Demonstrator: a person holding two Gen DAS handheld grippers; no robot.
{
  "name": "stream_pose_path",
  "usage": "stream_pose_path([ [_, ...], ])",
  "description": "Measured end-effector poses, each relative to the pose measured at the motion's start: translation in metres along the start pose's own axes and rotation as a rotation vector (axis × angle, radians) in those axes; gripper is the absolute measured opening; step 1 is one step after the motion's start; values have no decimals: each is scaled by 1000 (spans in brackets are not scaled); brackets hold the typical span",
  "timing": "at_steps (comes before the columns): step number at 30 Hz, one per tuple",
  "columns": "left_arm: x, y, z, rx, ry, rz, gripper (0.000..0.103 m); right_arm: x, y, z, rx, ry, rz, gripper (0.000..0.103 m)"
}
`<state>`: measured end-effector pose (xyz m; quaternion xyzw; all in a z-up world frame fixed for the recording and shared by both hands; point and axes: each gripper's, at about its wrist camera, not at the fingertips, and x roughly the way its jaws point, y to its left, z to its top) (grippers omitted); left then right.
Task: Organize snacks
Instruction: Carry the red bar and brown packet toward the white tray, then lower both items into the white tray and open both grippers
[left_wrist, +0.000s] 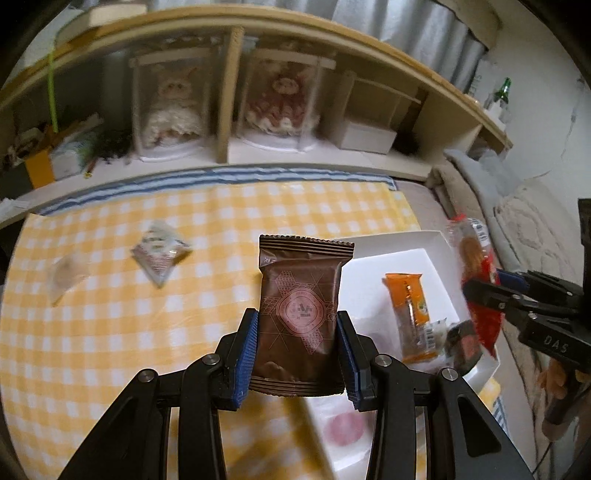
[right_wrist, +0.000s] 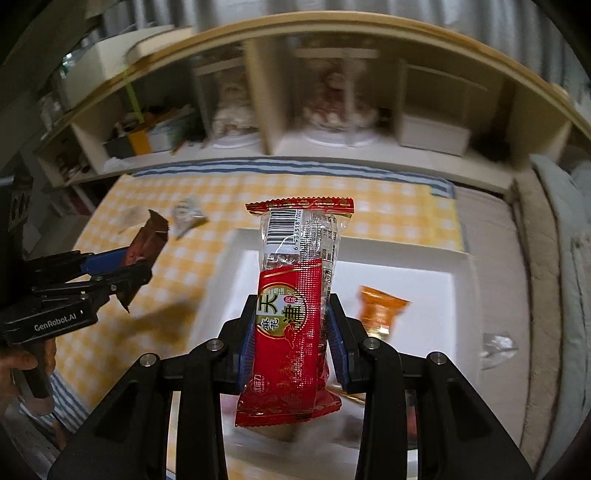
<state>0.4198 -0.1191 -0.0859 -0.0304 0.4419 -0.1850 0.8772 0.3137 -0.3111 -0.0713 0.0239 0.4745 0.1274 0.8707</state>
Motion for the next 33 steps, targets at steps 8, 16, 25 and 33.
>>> stream_pose_path([
  [8, 73, -25, 31, -18, 71, -4, 40, 7, -86, -5, 109, 37, -85, 35],
  [16, 125, -40, 44, -3, 103, 32, 40, 38, -130, -4, 152, 93, -117, 35],
  [25, 154, -31, 47, -12, 140, 56, 40, 80, -137, -6, 115, 205, -122, 35],
  [33, 154, -25, 46, 5, 106, 70, 47, 84, -140, 2, 138, 157, -167, 53],
])
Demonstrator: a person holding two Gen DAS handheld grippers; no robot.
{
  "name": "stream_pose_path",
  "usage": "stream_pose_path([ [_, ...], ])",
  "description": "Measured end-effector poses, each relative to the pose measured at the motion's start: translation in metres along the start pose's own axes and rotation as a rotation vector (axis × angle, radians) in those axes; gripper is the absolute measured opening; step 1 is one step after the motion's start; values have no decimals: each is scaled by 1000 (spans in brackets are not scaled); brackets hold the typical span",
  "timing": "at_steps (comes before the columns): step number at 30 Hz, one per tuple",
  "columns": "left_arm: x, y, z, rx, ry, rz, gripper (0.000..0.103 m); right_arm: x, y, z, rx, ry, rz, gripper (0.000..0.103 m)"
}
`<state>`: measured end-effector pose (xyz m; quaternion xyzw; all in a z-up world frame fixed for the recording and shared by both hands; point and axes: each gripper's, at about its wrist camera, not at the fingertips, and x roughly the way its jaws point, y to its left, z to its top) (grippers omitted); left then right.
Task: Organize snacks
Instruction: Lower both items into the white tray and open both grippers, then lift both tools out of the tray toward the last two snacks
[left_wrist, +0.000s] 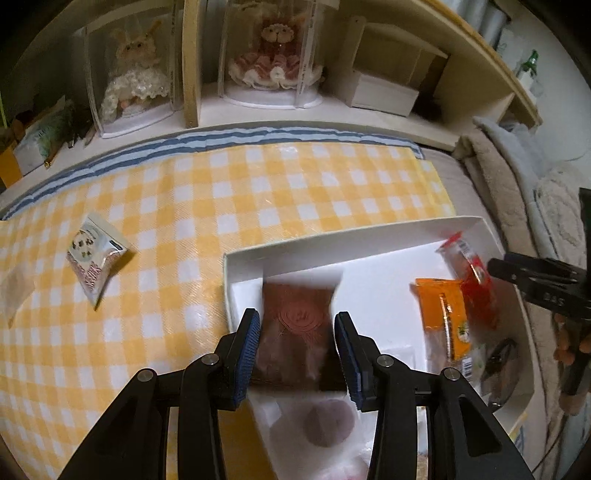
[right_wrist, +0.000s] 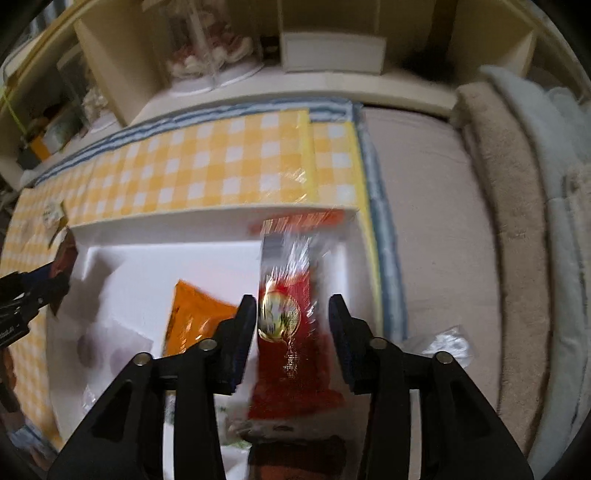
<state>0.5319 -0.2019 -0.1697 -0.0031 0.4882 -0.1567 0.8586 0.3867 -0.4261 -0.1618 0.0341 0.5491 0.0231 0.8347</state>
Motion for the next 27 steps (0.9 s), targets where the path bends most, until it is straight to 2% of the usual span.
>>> stream_pose_path([
  [4, -5, 1, -2, -6, -8, -5, 58, -3, -4, -4, -1, 18, 12, 56],
  [6, -9, 0, -4, 1, -9, 10, 67, -6, -6, -8, 3, 21, 20, 56],
  [7, -10, -1, -6, -27, -17, 38, 69, -7, -7, -10, 10, 23, 26, 56],
  [11, -14, -6, -10, -21, 3, 35, 79, -14, -13, -20, 38, 25, 63, 61],
  [16, -21, -12, -16, -3, 20, 28, 93, -24, -12, -31, 32, 19, 78, 75],
  [18, -25, -14, -18, 5, 25, 24, 102, -30, -11, -35, 25, 6, 77, 88],
  [21, -30, -18, -23, 17, 30, 12, 103, -37, -8, -41, 21, -20, 79, 103],
  [27, -44, -24, -30, 34, 34, 6, 103, -45, -4, -49, 35, -16, 92, 103],
])
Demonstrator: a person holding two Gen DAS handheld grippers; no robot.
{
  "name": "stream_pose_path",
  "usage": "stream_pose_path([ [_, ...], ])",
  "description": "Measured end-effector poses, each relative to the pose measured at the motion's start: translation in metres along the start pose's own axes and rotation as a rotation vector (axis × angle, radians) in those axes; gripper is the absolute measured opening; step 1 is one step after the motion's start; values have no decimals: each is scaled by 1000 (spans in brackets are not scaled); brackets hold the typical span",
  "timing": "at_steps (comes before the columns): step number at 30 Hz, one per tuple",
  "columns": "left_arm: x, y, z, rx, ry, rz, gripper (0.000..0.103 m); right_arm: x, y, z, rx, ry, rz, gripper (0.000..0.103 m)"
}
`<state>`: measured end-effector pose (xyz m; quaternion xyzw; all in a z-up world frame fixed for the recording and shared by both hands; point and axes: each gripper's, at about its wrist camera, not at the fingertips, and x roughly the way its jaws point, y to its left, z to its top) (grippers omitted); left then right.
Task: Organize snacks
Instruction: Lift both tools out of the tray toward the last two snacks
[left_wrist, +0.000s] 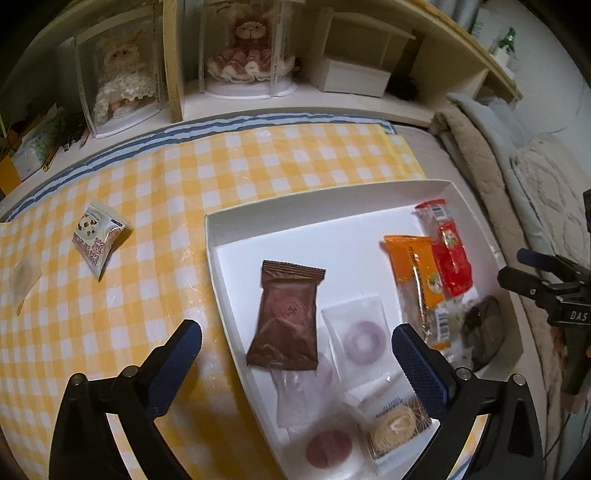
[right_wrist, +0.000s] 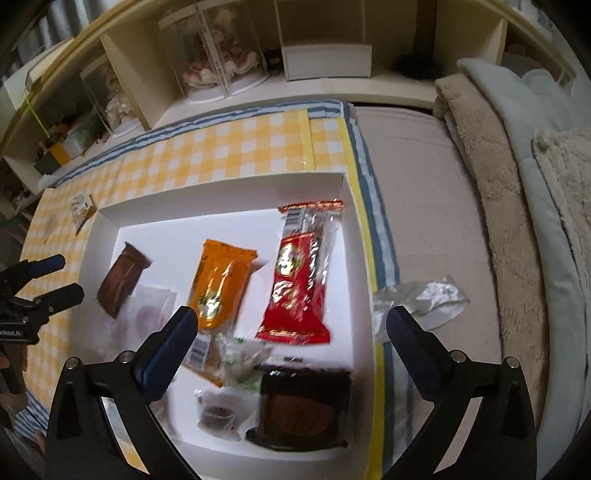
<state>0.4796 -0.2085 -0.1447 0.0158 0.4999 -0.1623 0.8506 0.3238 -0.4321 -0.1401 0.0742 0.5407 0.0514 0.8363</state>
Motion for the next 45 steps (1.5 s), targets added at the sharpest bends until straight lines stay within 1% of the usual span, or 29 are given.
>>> stream_pose_path([
  [4, -14, -3, -4, 1, -12, -8, 103, -9, 5, -5, -1, -13, -13, 103],
  [9, -35, -5, -9, 3, -36, -13, 103, -21, 8, -10, 29, -30, -2, 103],
  [14, -60, -4, -15, 10, -61, -26, 103, -37, 18, -14, 30, -58, -11, 103],
  [20, -96, 8, -27, 15, -101, -34, 103, -56, 36, -16, 30, -96, -10, 103],
  [23, -114, 18, -33, 24, -123, -26, 103, -65, 53, -16, 17, -120, -15, 103],
  [26, -132, 31, -41, 26, -145, -13, 103, -69, 69, -14, 3, -124, -9, 103],
  [32, -163, 68, -57, -13, -174, 8, 103, -68, 115, -9, -39, -135, 17, 103],
  [39, -193, 122, -76, -51, -199, 50, 103, -65, 168, -2, -82, -144, 54, 103],
  [45, -211, 170, -80, -86, -224, 81, 103, -56, 209, 8, -120, -147, 75, 103],
])
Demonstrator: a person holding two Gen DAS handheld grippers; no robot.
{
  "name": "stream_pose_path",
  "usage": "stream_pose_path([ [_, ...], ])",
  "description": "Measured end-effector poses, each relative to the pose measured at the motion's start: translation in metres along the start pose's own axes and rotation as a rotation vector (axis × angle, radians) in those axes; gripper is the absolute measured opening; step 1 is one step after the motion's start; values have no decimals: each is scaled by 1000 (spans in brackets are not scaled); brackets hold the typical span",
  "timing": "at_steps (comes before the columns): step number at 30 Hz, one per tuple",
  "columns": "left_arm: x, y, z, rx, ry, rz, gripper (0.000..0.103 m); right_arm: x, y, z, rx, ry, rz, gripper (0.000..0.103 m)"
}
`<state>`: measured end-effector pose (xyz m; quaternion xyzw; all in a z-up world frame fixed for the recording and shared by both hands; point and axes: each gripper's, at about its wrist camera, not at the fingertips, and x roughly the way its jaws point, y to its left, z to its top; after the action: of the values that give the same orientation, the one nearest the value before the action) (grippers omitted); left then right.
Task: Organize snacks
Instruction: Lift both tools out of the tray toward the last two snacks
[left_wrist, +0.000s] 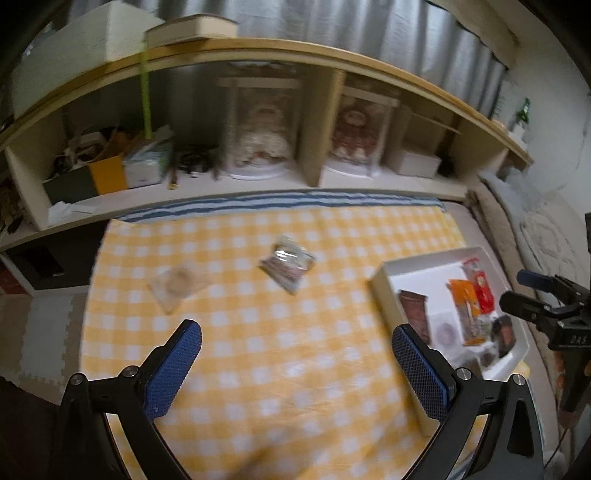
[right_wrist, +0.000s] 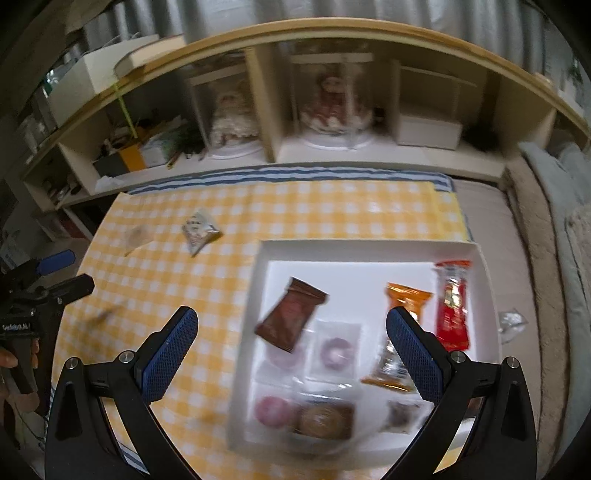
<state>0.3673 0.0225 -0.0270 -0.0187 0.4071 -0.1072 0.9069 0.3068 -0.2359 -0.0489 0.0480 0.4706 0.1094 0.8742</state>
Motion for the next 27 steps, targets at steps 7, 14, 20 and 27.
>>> stream_pose_path([
  [7, -9, 60, 7, -39, -40, 45, 103, 25, 45, 16, -46, 0, 27, 103],
  [14, 5, 99, 15, -17, -49, 97, 103, 59, 82, 32, -13, -10, 81, 103],
  [20, 47, 117, 28, 10, -16, 94, 103, 107, 105, 49, 113, 5, 148, 103],
  [27, 116, 135, 36, 32, 33, 25, 103, 170, 102, 67, 408, 64, 223, 103],
])
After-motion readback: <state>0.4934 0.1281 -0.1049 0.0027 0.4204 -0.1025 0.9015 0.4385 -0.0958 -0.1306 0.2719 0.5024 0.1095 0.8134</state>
